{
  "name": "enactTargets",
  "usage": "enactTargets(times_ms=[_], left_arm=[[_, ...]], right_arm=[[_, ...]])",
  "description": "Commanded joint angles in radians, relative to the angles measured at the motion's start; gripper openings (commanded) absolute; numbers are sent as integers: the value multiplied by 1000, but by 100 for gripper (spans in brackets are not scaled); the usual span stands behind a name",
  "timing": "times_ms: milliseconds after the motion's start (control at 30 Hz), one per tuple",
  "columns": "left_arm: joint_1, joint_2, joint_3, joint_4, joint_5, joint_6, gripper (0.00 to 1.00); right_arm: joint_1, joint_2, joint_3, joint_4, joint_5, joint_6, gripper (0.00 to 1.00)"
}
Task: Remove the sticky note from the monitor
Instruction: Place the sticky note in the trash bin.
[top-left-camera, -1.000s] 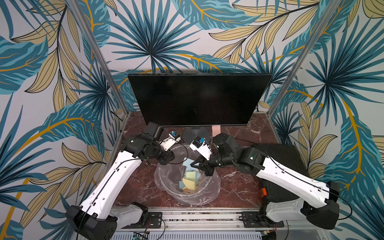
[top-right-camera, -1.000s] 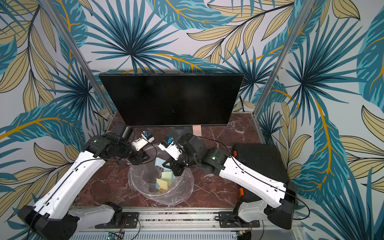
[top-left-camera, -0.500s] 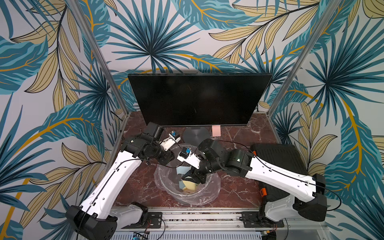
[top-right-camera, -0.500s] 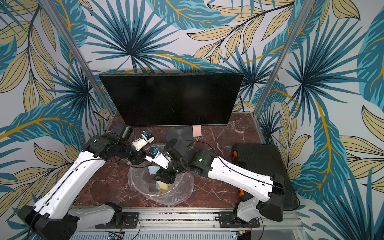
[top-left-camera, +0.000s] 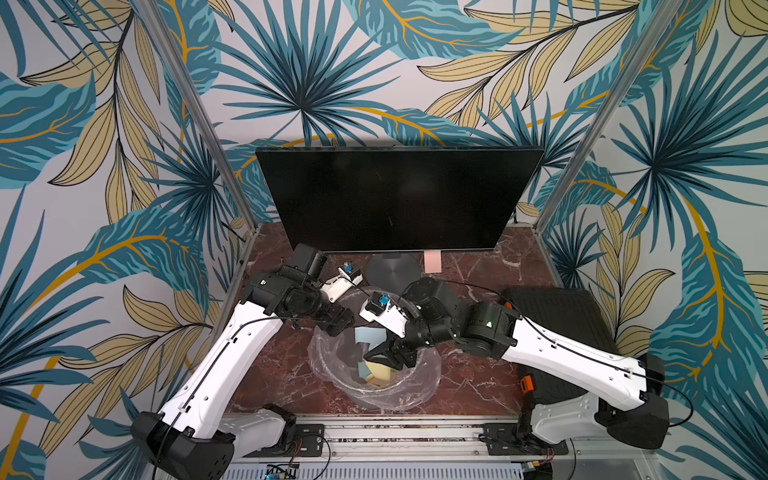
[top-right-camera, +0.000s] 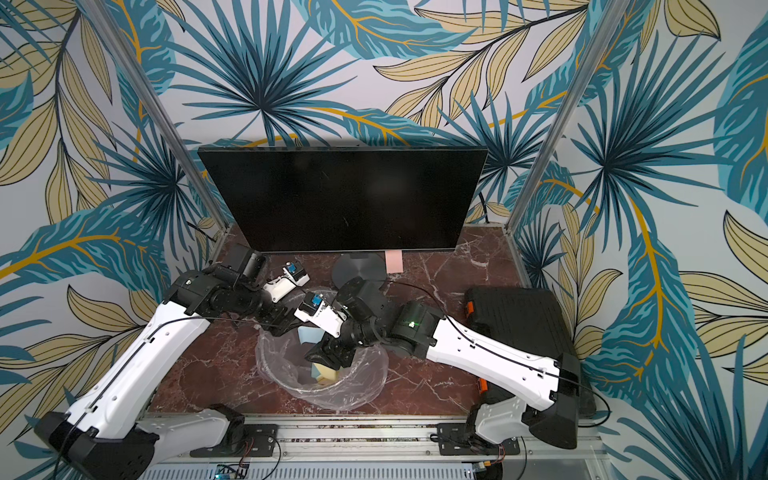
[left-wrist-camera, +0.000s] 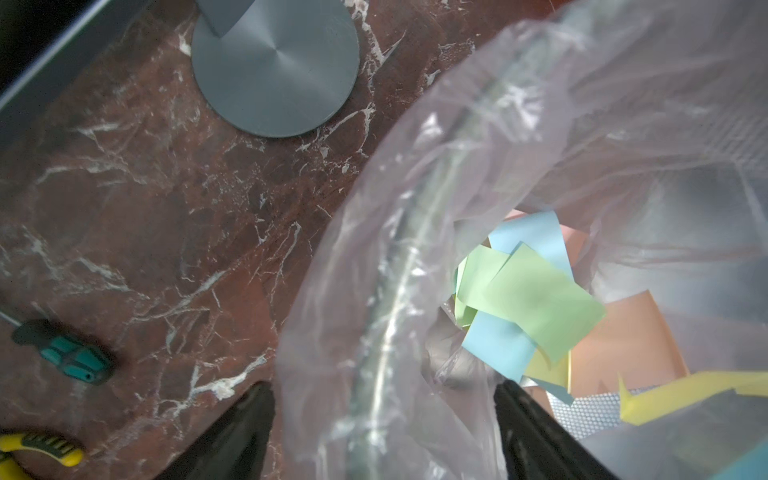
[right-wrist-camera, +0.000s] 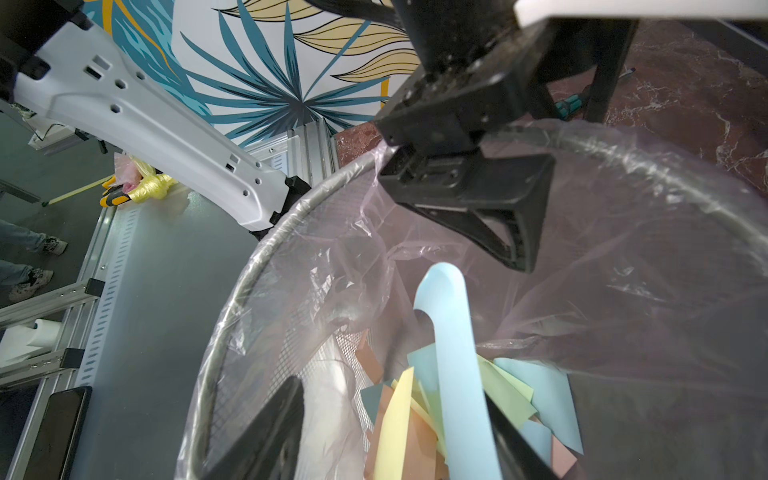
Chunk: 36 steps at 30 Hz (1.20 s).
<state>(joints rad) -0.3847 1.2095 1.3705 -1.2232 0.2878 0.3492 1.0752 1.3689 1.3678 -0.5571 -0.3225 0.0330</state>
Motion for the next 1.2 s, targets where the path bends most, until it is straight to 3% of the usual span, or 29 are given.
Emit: enactTargets(times_ms=[0, 367, 533, 867, 1167], left_arm=[[2, -42, 93, -29, 39, 33, 94], [0, -30, 266, -55, 93, -19, 98], [-3, -21, 241, -96, 189, -4, 98], [-34, -50, 134, -143, 265, 47, 97], [-42, -71, 83, -122, 161, 50, 95]], right_arm=[[3, -24, -33, 13, 6, -10, 62], [2, 12, -10, 41, -4, -6, 62], [3, 30, 11, 49, 0, -1, 62], [-3, 23, 16, 99, 52, 14, 62], [-14, 8, 11, 129, 46, 25, 62]])
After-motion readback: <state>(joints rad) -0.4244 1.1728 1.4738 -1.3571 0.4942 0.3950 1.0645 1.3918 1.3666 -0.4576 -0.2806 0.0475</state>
